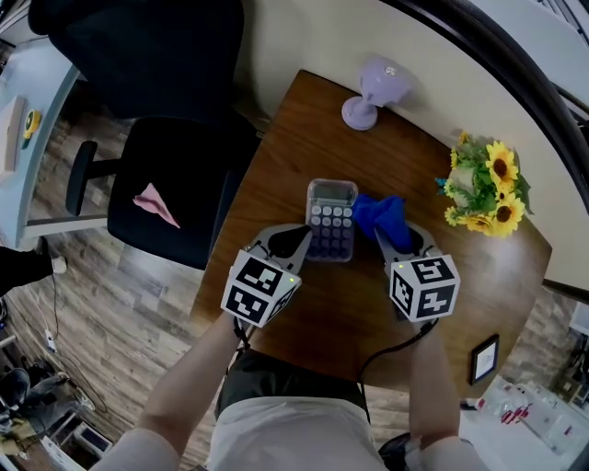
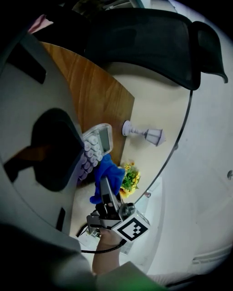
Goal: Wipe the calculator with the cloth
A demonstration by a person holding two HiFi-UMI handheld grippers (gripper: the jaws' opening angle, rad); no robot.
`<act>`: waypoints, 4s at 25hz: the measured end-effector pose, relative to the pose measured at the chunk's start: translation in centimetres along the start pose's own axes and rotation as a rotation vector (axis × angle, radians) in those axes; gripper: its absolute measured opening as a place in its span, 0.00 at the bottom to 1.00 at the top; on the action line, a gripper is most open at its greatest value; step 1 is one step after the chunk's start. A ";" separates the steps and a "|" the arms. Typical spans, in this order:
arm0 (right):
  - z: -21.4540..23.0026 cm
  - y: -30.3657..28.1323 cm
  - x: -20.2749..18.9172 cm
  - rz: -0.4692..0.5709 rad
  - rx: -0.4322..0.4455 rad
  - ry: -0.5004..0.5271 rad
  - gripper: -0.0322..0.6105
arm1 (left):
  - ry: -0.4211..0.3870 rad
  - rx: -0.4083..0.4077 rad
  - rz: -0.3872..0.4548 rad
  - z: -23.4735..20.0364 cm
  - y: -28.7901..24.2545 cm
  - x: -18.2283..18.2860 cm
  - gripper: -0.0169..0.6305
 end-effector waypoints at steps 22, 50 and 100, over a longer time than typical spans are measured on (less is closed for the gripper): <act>-8.6 -1.2 2.1 0.056 0.241 0.093 0.24 | 0.007 -0.001 -0.023 0.2 0.4 -0.7 0.03; -11.5 -0.2 1.3 0.090 0.199 0.096 0.24 | 0.013 -0.013 -0.035 0.1 0.3 -0.6 0.03; -8.0 0.1 0.0 0.039 0.090 -0.121 0.24 | -0.049 0.008 -0.018 0.1 0.4 -0.8 0.03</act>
Point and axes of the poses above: the fingertips, and each gripper's own axes: y backward along the fingers, z to its right, x out of its top, the point moved 3 cm from there along y, backward along the fingers, and after that the axes turned 14 degrees about y, right-handed, at the moved point
